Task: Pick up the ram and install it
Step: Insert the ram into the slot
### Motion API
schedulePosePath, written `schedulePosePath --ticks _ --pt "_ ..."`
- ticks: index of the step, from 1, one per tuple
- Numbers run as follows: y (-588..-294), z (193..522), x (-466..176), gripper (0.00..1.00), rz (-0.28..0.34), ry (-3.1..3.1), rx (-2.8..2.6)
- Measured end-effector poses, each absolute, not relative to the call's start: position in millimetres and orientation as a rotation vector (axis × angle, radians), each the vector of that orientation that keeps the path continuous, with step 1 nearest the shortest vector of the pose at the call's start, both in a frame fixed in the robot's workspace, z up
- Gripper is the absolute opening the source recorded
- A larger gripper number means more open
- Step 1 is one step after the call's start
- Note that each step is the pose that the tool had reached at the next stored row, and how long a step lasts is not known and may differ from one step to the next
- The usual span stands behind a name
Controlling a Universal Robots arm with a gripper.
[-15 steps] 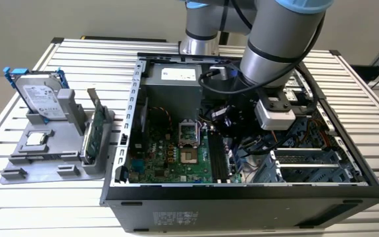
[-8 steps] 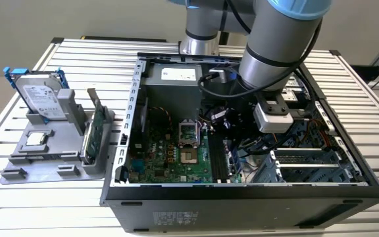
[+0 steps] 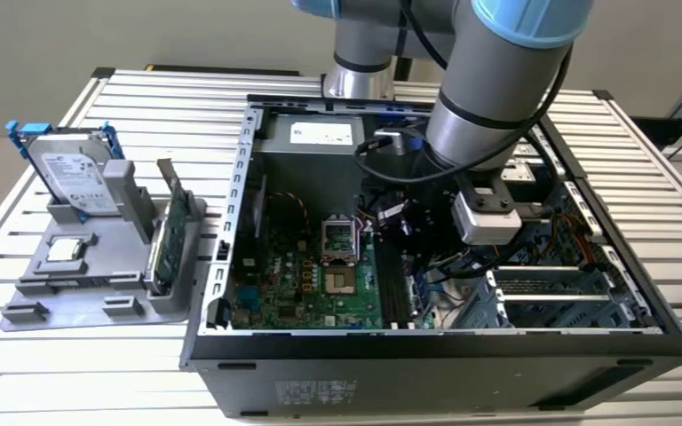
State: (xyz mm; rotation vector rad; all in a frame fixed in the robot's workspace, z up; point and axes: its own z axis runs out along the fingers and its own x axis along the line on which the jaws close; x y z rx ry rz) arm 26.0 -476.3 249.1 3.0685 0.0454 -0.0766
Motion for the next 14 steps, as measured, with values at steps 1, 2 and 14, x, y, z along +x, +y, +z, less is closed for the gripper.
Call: schedulePosePath --ticks 1,2,14 --pt "-475.8 248.6 25.9 0.00 -0.077 0.045 3.068" --pt "-475.1 248.0 25.9 0.00 -0.077 0.045 3.069" --pt "-465.3 239.6 25.8 0.00 -0.077 0.045 3.069"
